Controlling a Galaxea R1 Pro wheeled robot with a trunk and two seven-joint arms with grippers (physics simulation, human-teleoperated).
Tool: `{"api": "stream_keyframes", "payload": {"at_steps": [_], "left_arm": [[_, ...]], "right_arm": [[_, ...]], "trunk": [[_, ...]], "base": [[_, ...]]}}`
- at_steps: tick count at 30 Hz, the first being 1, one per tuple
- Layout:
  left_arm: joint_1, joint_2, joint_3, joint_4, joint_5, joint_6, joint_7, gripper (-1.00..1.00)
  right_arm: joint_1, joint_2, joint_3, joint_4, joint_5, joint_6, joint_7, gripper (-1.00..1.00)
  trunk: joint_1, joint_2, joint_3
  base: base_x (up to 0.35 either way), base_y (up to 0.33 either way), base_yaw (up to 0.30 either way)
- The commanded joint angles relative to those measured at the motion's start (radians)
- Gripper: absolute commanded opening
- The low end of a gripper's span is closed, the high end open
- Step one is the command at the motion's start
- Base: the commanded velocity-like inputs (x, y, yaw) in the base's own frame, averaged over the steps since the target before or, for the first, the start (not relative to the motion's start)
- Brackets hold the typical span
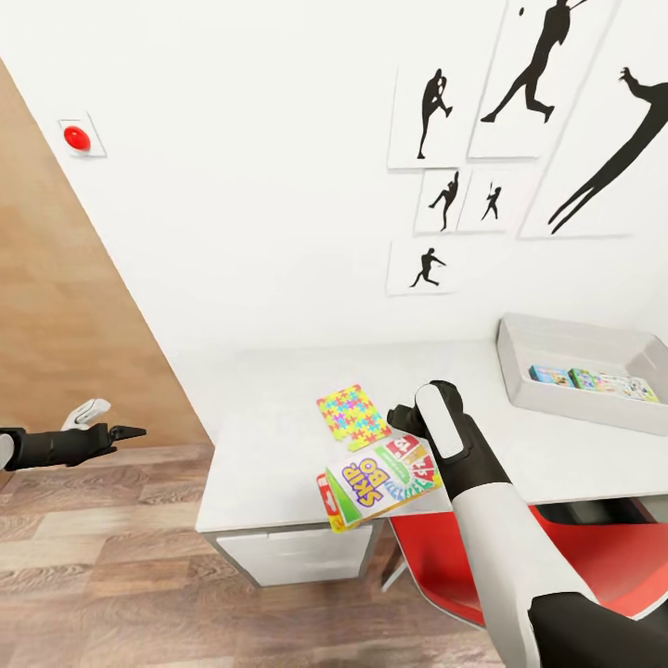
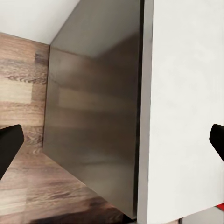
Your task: Put all the toys in the child's room - the three board games (two on the bed and one on the table), the two jigsaw puzzles on the table, and the tennis ball on the table - inside the toy box on the table in the child's room.
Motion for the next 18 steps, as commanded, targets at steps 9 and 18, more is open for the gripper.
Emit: {"api": "stream_keyframes", "payload": {"at_steps": [9,18], "left_arm": [[-0.001,0.001,-0.005,0.000,0.005,0.004,0.000,1.00],[-0.001,0.001,-0.003,0.000,0.005,0.005,0.000,1.00]], "right_arm": [[-0.001,0.000,0.001,-0.001,-0.009,0.002,-0.010,1.00],[-0.001,-0.002,0.001,-0.001,-0.009,0.002,-0.010,1.00]], "trunk": [[0.001,-0.002,-0.017],[0.001,-0.002,-0.032]], "base": [[0.069,0.027,0.000],[0.063,0.010,0.000]]}}
